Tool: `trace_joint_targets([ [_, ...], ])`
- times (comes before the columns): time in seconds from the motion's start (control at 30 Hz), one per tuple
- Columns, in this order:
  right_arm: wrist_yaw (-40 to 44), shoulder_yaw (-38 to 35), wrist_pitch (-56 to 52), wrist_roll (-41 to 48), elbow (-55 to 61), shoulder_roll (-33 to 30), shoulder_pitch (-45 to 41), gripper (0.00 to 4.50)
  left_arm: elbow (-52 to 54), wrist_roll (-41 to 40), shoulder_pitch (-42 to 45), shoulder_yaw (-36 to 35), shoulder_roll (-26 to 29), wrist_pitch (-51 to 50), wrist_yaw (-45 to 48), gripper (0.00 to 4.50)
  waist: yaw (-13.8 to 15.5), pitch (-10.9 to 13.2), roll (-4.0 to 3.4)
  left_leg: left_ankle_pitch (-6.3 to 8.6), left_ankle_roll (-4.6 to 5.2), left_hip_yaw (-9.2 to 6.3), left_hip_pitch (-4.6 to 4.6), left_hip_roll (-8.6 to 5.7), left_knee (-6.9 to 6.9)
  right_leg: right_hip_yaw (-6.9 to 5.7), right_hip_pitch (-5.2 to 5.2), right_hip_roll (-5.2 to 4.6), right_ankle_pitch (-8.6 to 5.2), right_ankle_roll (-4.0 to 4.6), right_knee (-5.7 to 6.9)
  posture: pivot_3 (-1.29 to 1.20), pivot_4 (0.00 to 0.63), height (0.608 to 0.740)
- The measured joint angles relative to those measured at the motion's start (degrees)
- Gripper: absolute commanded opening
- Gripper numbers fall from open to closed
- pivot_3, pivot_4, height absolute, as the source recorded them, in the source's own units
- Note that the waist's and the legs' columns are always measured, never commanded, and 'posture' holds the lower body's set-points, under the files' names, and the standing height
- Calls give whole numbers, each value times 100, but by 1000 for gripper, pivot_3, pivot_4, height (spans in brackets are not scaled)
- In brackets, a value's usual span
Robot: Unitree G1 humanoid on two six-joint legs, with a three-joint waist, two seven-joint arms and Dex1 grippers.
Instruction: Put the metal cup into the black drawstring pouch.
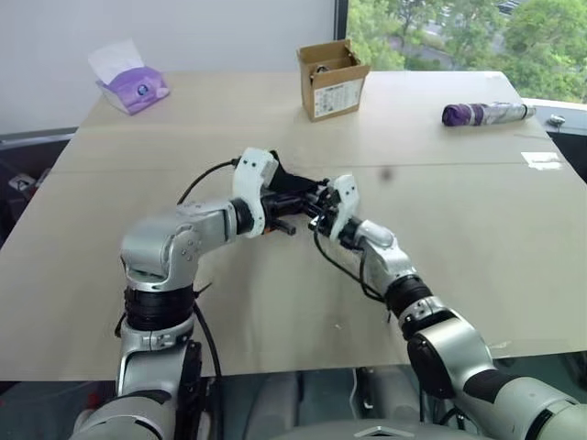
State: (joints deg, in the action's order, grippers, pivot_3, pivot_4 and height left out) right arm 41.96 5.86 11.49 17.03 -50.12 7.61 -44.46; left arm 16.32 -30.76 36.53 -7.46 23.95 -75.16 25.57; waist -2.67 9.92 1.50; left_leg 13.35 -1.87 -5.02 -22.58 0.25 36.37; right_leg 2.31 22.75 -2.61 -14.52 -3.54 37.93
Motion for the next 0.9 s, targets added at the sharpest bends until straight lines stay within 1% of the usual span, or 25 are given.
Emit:
trace_joint_targets([
  [0.1,38,568,410,-519,57,0,0,20,-7,-67,252,-115,-194,-154,-111,0,-8,0,1,0,-1,2,-2,0,0,1,2,0,0,-1,-1,0,150,740],
  [0.23,-319,1095,1232,-1451,-91,-7,-96,20,-7,-201,486,-397,-409,-639,-243,0,-17,-1,2,-1,-2,2,-2,-1,1,2,3,-1,0,-1,0,0,150,740],
  [0.47,-1034,1173,1696,-2318,-580,-24,-526,20,140,-366,497,-906,-631,-1161,-288,0,-13,-1,3,-3,-6,0,-2,-1,1,1,3,-1,0,0,-1,0,150,740],
  [0.57,-1094,1153,1716,-2336,-614,-16,-584,20,208,-383,495,-1201,-887,-1338,-345,0,-1,-1,3,-4,-7,0,-5,-1,1,0,3,-2,0,0,-4,0,150,740],
  [0.63,-1049,1156,1716,-2345,-618,-16,-599,20,211,-398,494,-1294,-936,-1400,-346,0,2,-1,3,-4,-7,-1,-6,-1,1,0,3,-2,0,0,-4,0,150,740],
  [0.67,-984,1156,1714,-2343,-616,-16,-601,717,212,-429,492,-1345,-958,-1441,-346,0,3,-1,3,-4,-8,-1,-6,-1,1,0,3,-2,0,0,-4,0,150,740],
  [0.7,-963,1154,1709,-2340,-616,-16,-601,966,212,-450,488,-1393,-1005,-1469,-345,0,4,-1,3,-4,-8,-1,-6,-1,1,0,3,-2,0,0,-4,0,150,740],
  [0.73,-927,1153,1699,-2333,-604,-17,-602,1439,211,-469,466,-1475,-1059,-1485,-345,0,4,-1,3,-4,-7,-1,-6,-1,1,0,3,-2,0,0,-4,0,150,740],
  [0.77,-860,1152,1650,-2329,-590,-18,-603,2036,205,-475,415,-1485,-1051,-1455,-345,0,4,-1,3,-4,-8,-1,-6,-1,1,0,3,-2,0,0,-4,0,150,740],
  [0.83,-784,1153,1534,-2333,-581,-24,-602,3020,156,-476,264,-1405,-960,-1287,-322,0,2,0,3,-4,-8,-1,-5,-1,1,0,3,-2,0,0,-2,0,150,740],
  [0.9,-734,1156,1357,-2344,-422,-63,-542,3817,43,-442,168,-1299,-872,-1027,-284,0,8,0,3,-4,-8,-3,-6,-1,1,-1,4,-2,0,0,-2,0,150,740],
])
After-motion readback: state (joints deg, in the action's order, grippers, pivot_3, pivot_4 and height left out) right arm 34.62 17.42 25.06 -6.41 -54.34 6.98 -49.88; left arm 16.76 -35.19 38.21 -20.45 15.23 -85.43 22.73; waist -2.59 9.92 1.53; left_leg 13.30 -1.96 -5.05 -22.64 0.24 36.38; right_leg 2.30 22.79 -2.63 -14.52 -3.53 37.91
